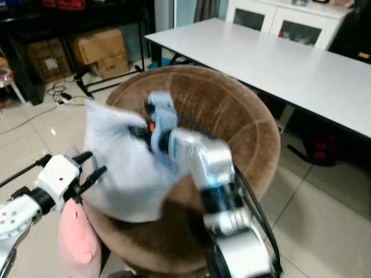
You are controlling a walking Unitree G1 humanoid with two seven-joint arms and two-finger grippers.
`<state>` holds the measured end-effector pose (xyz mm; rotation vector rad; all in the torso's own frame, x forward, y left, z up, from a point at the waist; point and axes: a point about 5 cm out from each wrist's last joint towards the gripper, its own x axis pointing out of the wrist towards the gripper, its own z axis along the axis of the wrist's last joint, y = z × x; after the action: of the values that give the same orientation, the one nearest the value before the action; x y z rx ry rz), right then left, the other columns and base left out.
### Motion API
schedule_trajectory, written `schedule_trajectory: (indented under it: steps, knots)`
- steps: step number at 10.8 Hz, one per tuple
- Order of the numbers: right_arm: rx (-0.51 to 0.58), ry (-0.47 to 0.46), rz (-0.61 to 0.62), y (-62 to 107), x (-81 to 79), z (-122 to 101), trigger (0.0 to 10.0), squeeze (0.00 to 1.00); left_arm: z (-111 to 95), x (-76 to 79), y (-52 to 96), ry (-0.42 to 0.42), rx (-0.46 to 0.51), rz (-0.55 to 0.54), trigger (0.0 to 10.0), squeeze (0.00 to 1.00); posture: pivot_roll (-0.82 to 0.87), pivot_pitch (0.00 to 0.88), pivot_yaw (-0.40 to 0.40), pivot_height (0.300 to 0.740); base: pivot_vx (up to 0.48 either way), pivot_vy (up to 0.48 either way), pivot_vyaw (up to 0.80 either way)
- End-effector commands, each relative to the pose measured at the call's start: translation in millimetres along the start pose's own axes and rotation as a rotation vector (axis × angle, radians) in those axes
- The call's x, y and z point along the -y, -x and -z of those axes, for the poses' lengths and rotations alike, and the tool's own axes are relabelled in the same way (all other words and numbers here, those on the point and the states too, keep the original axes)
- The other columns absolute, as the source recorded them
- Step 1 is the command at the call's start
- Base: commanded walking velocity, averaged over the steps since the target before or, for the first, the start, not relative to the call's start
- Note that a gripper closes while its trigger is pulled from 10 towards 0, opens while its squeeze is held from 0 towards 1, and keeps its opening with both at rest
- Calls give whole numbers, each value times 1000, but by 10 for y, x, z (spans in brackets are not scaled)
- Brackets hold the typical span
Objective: Move the pillow to the sofa from floor
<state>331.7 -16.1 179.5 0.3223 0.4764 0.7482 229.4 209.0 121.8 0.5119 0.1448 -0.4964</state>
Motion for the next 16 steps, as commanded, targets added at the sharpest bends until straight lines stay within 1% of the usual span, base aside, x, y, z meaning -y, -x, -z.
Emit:
schedule_trajectory:
  steps: [1,2,3,4,5,6,7,8,10,11,12,13,15,16]
  knots:
    - [57,-45,-13,-34,-84,-131,10000,0,-29,4,3,-11,12,15,10000,0,72,0,-12,740,0,0,0]
    - [107,-225,180,-83,197,-178,10000,0,-12,5,8,-10,5,24,10000,0,77,0,-17,740,0,0,0]
    - [106,-306,266,-72,367,-152,10000,0,-5,11,12,-7,2,29,10000,0,77,0,-17,740,0,0,0]
    - [97,-351,351,-59,510,-123,10000,0,5,20,22,-2,-4,39,10000,0,79,0,-20,740,0,0,0]
    - [92,-416,445,-65,659,-80,10000,0,9,26,28,1,-6,47,10000,0,78,0,-19,740,0,0,0]
    - [92,-481,523,-62,773,-19,10000,0,10,29,26,2,-8,51,10000,0,82,0,-20,740,0,0,0]
    - [99,-550,570,-65,855,40,10000,0,11,32,26,2,-9,55,10000,0,84,0,-20,740,0,0,0]
    - [84,-533,617,-61,904,75,10000,0,9,42,30,-1,-13,59,10000,0,98,0,-30,740,0,0,0]
    - [98,-515,624,-100,876,15,10000,0,17,57,52,-4,-21,52,10000,0,103,0,-42,740,0,0,0]
    - [111,-530,687,-96,906,10,10000,0,31,75,62,-6,-27,52,10000,0,100,0,-45,740,0,0,0]
    - [119,-530,777,-48,978,18,10000,0,31,81,62,-9,-27,52,10000,0,101,0,-48,740,0,0,0]
    - [135,-538,958,109,1167,37,10000,0,17,81,55,-11,-23,52,10000,0,102,0,-56,740,0,0,0]
    - [169,-581,1061,243,1307,29,10000,0,-23,103,55,3,0,82,10000,0,102,0,-62,740,0,0,0]
    - [205,-603,1089,298,1356,-19,10000,0,-80,119,69,52,35,116,10000,0,102,0,-67,740,0,0,0]
